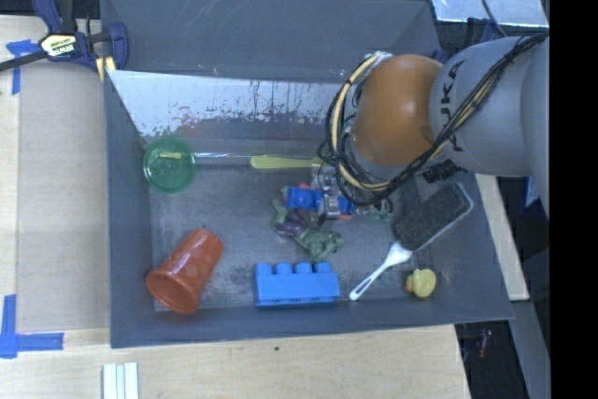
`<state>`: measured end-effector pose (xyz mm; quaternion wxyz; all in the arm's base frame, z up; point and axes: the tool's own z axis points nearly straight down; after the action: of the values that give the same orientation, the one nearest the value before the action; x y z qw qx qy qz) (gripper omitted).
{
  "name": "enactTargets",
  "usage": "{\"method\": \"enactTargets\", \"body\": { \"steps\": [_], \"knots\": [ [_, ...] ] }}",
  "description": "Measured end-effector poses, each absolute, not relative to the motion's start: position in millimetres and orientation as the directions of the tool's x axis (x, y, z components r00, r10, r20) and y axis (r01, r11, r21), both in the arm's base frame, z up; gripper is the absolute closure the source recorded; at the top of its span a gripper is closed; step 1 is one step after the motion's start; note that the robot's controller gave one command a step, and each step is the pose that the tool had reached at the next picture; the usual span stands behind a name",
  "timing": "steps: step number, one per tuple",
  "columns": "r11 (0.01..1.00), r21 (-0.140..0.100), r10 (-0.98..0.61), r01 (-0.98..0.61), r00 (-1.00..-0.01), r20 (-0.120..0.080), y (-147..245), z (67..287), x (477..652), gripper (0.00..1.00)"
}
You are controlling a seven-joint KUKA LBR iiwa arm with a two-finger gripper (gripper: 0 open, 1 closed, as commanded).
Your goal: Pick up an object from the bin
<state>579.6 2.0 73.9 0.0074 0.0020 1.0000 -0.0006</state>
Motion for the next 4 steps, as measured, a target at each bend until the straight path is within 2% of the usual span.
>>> {"method": "enactTargets", "body": {
  "steps": [1,2,3,4],
  "knots": [
    [1.0,-0.001,0.004,0.004,-1.0,-0.015,2.0,73.9,579.6,1.0],
    [1.0,-0.001,0.008,0.008,-1.0,-0.004,1.5,87.2,576.7,1.0],
    [0.999,-0.003,-0.042,-0.042,-0.999,-0.021,-1.8,119.4,588.0,1.0],
    [0.997,-0.002,-0.076,-0.076,-0.997,-0.006,-9.2,161.0,571.1,1.0]
  ]
}}
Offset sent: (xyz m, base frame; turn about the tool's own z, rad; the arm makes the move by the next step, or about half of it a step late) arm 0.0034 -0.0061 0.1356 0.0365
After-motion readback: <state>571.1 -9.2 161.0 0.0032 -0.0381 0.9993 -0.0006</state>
